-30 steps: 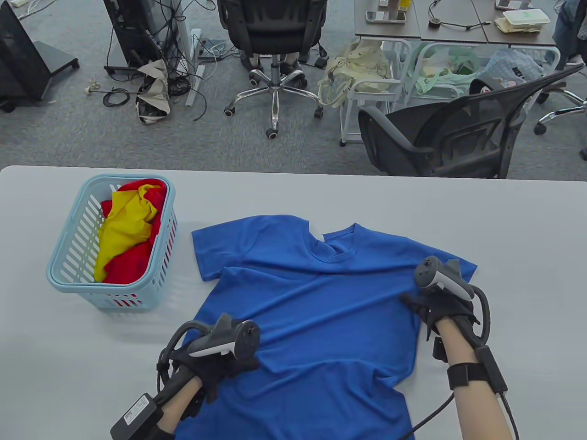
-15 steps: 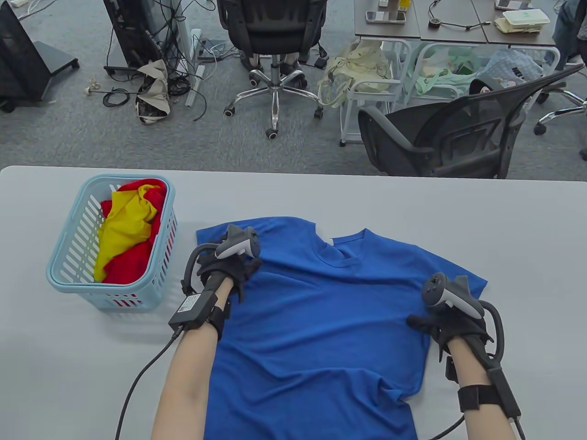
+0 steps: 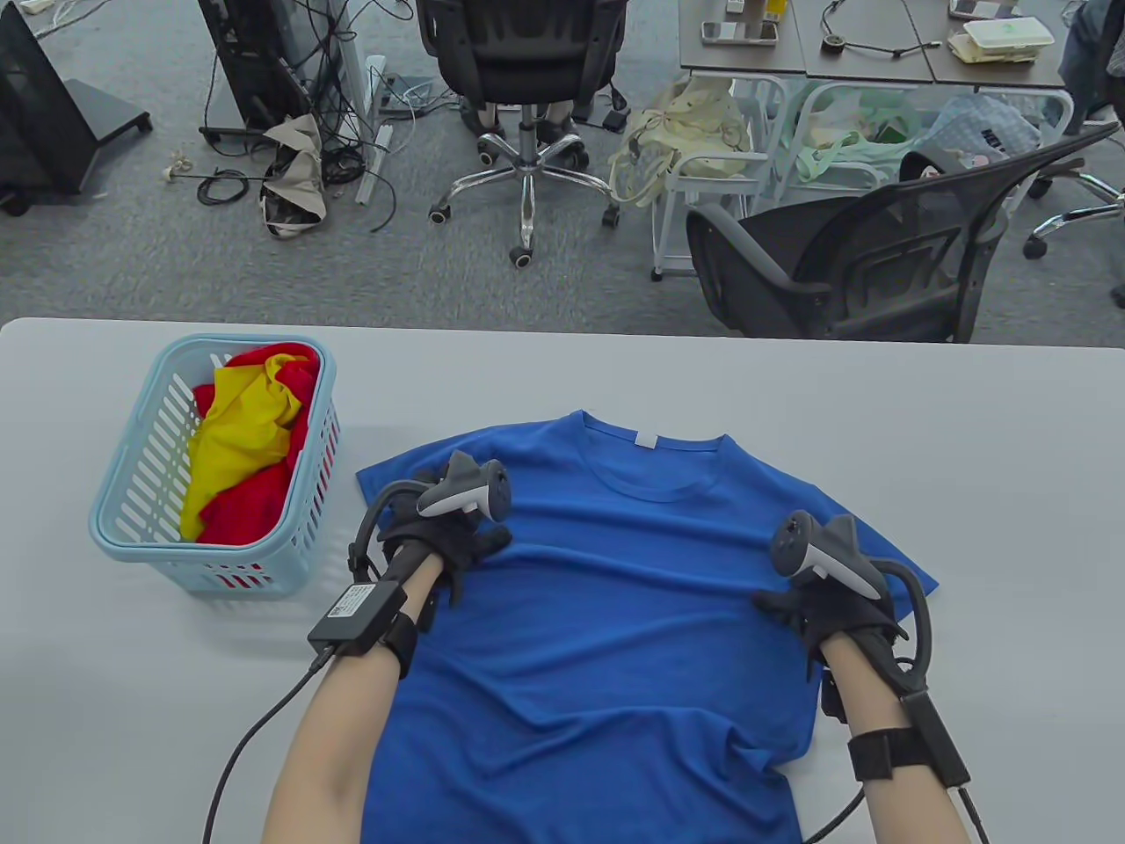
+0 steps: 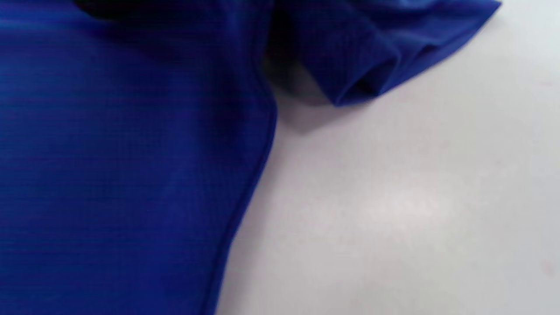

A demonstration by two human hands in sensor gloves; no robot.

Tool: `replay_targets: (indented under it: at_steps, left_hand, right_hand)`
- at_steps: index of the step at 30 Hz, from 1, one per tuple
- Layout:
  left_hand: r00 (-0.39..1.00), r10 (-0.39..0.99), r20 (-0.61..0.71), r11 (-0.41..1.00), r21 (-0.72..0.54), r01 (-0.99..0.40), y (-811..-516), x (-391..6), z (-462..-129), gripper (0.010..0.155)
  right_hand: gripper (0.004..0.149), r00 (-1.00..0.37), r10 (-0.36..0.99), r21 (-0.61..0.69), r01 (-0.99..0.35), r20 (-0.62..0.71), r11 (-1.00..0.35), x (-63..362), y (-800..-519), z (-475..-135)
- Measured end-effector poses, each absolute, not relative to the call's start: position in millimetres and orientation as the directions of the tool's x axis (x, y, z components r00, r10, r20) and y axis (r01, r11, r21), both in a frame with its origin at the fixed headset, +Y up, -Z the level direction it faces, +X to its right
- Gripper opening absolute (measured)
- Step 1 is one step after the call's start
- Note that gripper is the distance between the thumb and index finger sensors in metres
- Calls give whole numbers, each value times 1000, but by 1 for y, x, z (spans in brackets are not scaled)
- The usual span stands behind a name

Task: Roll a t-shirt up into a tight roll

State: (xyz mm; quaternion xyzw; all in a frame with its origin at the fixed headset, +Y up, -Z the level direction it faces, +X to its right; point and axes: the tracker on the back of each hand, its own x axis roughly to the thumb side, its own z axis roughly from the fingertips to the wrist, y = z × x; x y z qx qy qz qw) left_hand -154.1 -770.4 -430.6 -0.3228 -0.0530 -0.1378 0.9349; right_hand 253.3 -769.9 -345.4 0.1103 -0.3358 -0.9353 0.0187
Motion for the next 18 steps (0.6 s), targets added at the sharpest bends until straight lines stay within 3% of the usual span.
replay_targets:
  at_steps: [2, 5, 7, 10, 11, 13, 15, 18]
  left_hand:
    - [935, -302, 185, 760, -546, 353, -759, -155, -429, 82]
    - [879, -471, 71, 771, -450, 450, -745, -157, -425, 82]
    - [904, -412, 117, 831, -358, 425, -737, -152, -412, 82]
    - [920, -264, 289, 869, -343, 357, -733, -139, -380, 79]
    - [915, -258, 309, 861, -356, 363, -736, -136, -373, 80]
    - [927, -242, 287, 789, -498, 360, -752, -136, -372, 83]
    - [934, -239, 266, 722, -595, 354, -770, -140, -381, 85]
    - [943, -243, 226, 755, -566, 331, -775, -143, -394, 88]
  right_hand:
    - [90, -968, -96, 620, -71, -232, -781, 263, -775, -347]
    - [87, -945, -92, 587, -117, -314, -801, 271, -772, -346]
    - [85, -952, -95, 507, -69, -290, -859, 265, -762, -338]
    - [79, -975, -133, 420, 48, -176, -906, 240, -743, -313]
    - [76, -971, -182, 410, 104, -156, -906, 230, -739, -305]
    - [72, -958, -261, 463, 178, -121, -868, 213, -741, -296]
    - [81, -952, -297, 538, 215, -70, -815, 206, -751, -299]
    - [92, -949, -306, 569, 208, -82, -796, 213, -763, -316]
